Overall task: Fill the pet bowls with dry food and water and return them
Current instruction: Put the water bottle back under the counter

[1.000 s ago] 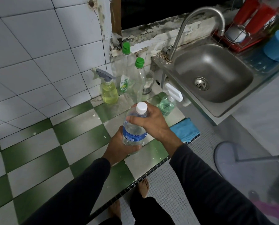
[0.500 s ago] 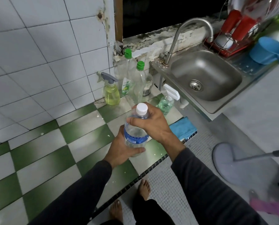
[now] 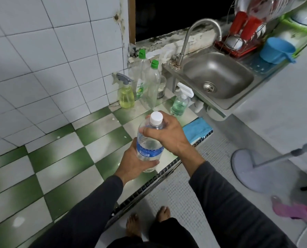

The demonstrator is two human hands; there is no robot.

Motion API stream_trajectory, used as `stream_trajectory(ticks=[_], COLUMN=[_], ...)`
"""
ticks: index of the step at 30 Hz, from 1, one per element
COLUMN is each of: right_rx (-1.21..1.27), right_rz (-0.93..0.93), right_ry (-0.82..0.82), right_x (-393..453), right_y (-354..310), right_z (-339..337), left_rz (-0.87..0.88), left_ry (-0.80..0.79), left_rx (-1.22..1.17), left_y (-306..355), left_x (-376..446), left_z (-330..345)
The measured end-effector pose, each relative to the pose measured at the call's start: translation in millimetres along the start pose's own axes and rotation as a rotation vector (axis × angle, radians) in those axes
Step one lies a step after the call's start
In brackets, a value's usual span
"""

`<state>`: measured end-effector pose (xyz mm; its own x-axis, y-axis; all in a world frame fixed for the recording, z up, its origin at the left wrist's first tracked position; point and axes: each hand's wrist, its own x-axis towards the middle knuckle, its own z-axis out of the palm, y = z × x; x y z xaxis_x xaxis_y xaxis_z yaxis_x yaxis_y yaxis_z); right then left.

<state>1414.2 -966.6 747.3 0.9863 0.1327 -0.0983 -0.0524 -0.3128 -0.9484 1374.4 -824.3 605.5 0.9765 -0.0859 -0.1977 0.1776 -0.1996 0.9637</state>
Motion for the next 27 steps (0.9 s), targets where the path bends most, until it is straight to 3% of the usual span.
stream_trajectory(ticks=[8,27], right_rx=[-0.005,-0.037], right_rz=[-0.046,-0.118], right_ry=[-0.047,-0.399], right_x=[-52,-230], right_y=[0,11], right_z=[2,42], left_rz=[0.037,-0.025], left_ry=[0.06,0.331], left_rx=[-0.003,-0.104], left_y=[-1,-27], left_x=[-59,-288], left_z=[14,53])
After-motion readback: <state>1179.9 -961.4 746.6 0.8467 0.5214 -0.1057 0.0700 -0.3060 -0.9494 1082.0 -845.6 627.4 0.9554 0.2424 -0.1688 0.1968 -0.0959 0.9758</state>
